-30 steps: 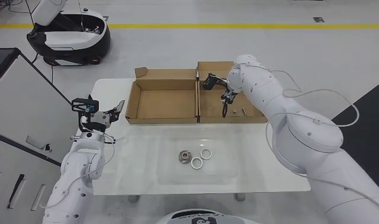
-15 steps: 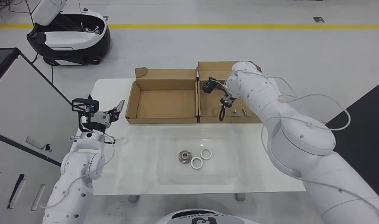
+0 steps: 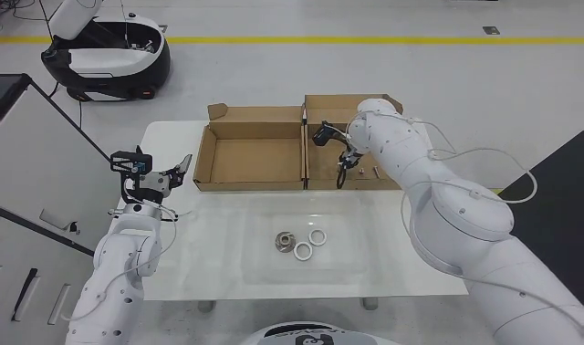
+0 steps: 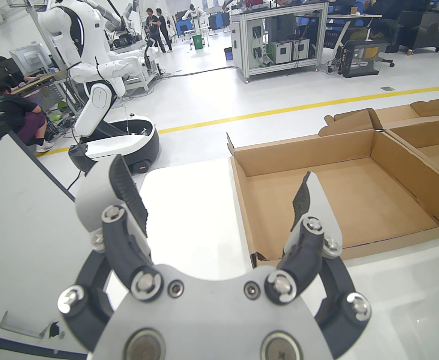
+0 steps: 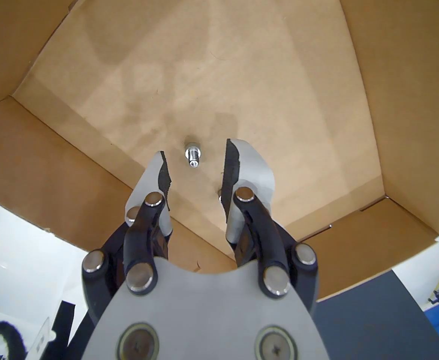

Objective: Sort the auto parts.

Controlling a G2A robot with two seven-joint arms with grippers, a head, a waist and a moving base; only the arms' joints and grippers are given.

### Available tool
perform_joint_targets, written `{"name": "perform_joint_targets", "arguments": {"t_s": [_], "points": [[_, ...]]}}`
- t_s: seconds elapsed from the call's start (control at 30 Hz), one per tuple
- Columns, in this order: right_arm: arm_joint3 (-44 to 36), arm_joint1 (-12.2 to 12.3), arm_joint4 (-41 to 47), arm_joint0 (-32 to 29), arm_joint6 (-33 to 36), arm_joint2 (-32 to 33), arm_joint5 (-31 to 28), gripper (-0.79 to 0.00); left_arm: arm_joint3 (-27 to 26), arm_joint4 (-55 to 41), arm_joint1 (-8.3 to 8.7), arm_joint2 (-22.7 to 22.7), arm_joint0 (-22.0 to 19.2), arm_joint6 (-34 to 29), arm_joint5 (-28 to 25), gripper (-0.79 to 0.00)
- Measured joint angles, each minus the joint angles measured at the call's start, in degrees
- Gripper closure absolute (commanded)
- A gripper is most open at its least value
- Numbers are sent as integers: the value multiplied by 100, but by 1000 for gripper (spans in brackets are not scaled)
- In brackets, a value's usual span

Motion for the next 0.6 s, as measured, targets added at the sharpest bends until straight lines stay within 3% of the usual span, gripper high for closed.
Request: {"name": "perform_joint_targets", "arguments": {"t_s": [0.3,0.33,0.37,0.4,0.6], "points": [[41,41,43,181,-523,154,-120,-388,0,0,0,0,0,0,0,-785],[42,50,42,211,-577,168,-145,-536,0,0,0,0,0,0,0,-785],[40,58,29,236,-632,177,-176,-748,0,0,0,0,0,0,0,-785],[35,71,6,262,-719,187,-211,-785,0,0,0,0,0,0,0,-785],[55,152,-29,382,-1221,276,-382,-785,0,0,0,0,0,0,0,-785]]}}
